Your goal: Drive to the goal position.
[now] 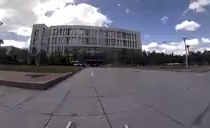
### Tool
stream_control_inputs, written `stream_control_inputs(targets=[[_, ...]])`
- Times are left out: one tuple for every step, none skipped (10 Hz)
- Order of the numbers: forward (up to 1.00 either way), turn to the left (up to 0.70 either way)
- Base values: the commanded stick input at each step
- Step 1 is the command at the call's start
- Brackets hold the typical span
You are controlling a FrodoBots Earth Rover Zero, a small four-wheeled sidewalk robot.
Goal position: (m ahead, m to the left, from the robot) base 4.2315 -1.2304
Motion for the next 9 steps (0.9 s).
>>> stream_control_inputs(targets=[[0.7, 0.0], [0.7, 0.0], [0.7, 0.0], [0.7, 0.0], [0.7, 0.0], [0.7, 0.0], [0.7, 0.0], [0.7, 0.0], [0.7, 0.0]])
